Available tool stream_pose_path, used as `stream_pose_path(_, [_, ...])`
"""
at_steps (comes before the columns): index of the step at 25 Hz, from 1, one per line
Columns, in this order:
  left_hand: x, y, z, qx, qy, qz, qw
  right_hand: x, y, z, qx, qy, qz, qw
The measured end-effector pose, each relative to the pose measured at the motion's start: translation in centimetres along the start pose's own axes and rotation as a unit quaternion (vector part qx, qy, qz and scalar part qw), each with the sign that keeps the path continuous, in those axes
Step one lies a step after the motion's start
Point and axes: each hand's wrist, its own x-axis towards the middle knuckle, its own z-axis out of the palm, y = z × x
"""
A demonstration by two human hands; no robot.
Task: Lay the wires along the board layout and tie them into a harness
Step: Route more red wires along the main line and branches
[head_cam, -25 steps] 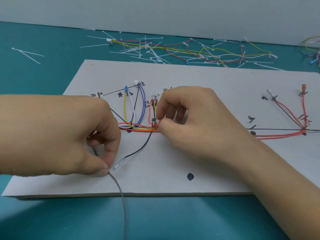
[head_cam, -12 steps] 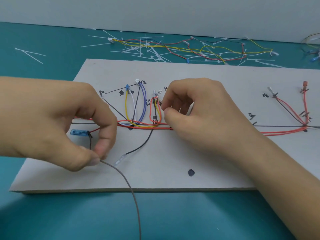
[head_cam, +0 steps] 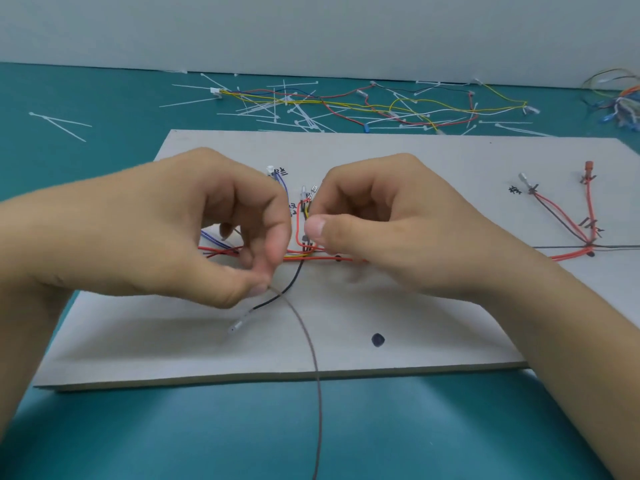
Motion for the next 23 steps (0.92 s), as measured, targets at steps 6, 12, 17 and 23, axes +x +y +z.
stream_pose_path(6, [0.7,-2.0,0.3,0.014,0.028,0.034,0.999,-0.7,-0.4,-1.8,0.063,-0.088,0.044,0.993])
stream_pose_path(12, [1.0,-2.4,0.7,0.056,0.051,0.013,0.997,-0.7,0.0,-2.9,0.069,-0.112,0.085,0.988])
stream_pose_path(17, [0.8,-2.5,0.5,0.14,0.065,-0.018,0.988,-1.1,0.4,-4.7,-0.1,-0.057,0.12,0.986])
stream_pose_path(23, [0.7,-3.5,-0.2,0.169,0.079,-0.072,0.98,-1.2,0.5,-4.6,-0.223,-0.037,0.151,0.962])
